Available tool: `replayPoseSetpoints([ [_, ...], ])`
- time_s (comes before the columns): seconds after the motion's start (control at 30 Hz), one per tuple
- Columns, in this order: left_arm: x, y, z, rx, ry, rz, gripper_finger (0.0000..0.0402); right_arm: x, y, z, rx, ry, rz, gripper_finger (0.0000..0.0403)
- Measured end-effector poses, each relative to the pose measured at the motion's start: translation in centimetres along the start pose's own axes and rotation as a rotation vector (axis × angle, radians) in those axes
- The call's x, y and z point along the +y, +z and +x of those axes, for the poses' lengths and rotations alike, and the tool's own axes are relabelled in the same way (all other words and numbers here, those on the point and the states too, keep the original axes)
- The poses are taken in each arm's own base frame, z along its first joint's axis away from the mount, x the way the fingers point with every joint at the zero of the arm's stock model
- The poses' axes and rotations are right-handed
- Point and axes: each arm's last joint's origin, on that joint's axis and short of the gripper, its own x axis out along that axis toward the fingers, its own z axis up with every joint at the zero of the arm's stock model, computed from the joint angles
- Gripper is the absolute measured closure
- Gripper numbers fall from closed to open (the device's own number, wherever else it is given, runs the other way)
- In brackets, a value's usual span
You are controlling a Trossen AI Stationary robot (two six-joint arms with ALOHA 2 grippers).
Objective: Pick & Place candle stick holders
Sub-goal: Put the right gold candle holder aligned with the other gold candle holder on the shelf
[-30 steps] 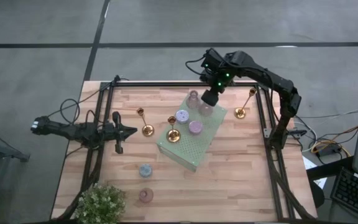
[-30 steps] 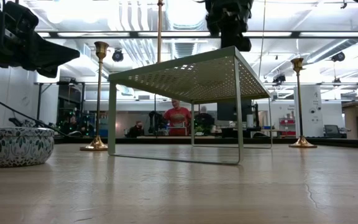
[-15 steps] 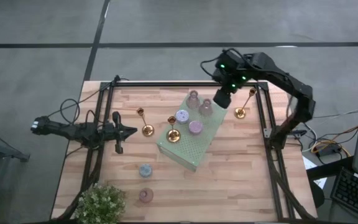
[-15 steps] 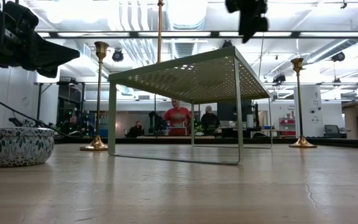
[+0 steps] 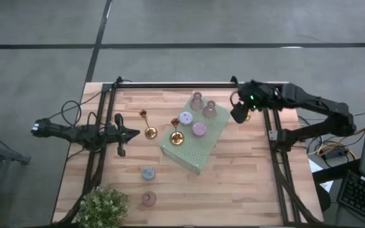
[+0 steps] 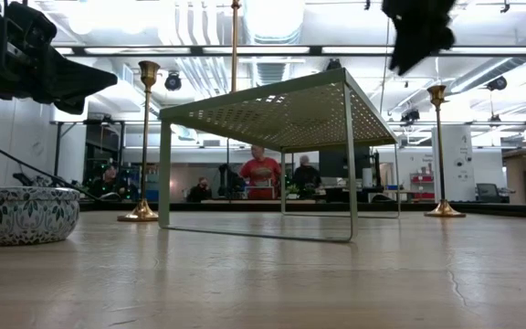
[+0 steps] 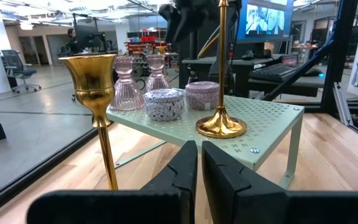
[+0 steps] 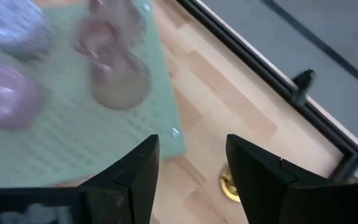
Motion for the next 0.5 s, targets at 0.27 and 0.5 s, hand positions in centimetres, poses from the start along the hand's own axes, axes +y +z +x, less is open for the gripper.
replayPoseSetpoints([
  [0.27, 0.0, 0.0, 0.0, 0.000, 0.000, 0.000, 0.0374, -2.2, -5.3, 1.3, -0.028, -0.156, 0.157, 0.0238],
  [0.5, 0.0, 0.0, 0.0, 0.000, 0.000, 0.000, 0.0374, -3.1, -8.3, 3.3, -0.023, -0.268, 0.222, 0.0251],
])
